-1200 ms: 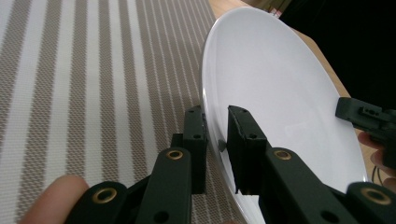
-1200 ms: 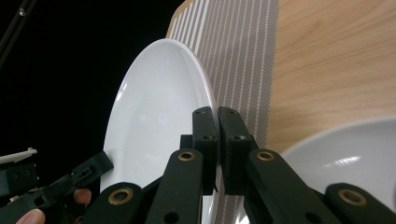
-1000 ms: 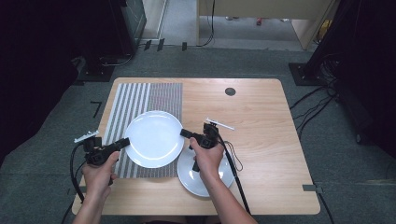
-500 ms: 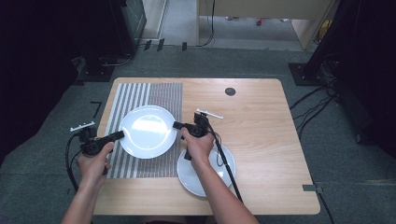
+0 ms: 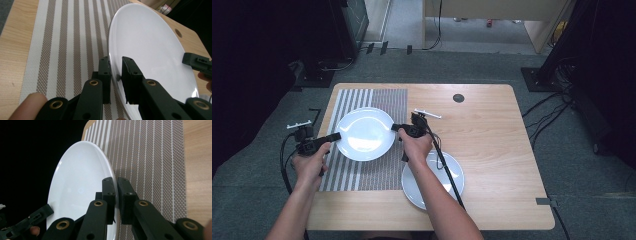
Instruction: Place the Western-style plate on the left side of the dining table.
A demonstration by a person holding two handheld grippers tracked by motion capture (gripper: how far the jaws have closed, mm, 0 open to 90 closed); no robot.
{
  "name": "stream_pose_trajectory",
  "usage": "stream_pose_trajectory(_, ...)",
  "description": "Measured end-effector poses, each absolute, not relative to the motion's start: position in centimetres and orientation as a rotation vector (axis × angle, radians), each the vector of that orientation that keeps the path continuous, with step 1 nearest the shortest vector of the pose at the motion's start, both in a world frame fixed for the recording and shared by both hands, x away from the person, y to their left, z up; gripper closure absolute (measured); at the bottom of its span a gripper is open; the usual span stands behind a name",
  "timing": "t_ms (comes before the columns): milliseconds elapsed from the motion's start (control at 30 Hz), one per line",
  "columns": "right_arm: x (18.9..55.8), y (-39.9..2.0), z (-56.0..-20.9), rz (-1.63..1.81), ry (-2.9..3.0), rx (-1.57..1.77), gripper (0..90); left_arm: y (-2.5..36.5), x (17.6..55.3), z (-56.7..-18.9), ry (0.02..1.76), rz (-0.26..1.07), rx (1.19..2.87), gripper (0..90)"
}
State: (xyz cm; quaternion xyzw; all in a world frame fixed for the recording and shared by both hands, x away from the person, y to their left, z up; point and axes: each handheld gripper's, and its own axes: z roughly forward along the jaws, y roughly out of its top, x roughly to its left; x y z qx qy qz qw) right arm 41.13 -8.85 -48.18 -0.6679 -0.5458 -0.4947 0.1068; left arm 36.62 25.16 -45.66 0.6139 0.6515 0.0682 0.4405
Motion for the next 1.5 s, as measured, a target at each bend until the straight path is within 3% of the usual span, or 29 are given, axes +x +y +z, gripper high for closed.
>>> stream_pose_trajectory(333, 43.1, -8.1, -49.1, -1.414, -1.627, -2.048, 86.1, 25.2, 39.7, -47.8, 1.7, 0.097, 1.497, 79.7)
stream_pose_trajectory(933, 44.9, -7.7, -51.8, -1.393, -1.64, -2.124, 85.4, 24.2, 41.7, -50.1, 1.786, 0.114, 1.518, 78.8)
stream_pose_trajectory(1100, 45.0, -7.7, -52.4, -1.422, -1.704, -2.071, 83.3, 23.5, 41.7, -50.0, 1.784, 0.184, 1.575, 75.6)
stream_pose_trajectory(1233, 44.9, -7.8, -51.7, -1.483, -1.724, -2.045, 67.1, 22.8, 41.6, -49.5, 1.774, 0.231, 1.589, 52.5)
stream_pose_trajectory(1367, 44.7, -8.0, -51.0, -1.515, -1.721, -2.047, 61.3, 22.4, 41.3, -49.1, 1.766, 0.26, 1.597, 45.6)
stream_pose_trajectory(1400, 44.7, -8.3, -50.4, -1.53, -1.704, -2.042, 54.5, 22.4, 41.1, -48.9, 1.76, 0.249, 1.588, 38.8)
stream_pose_trajectory(1500, 44.6, -8.5, -49.9, -1.499, -1.757, -2.031, 52.1, 22.3, 40.8, -48.4, 1.732, 0.23, 1.585, 32.9)
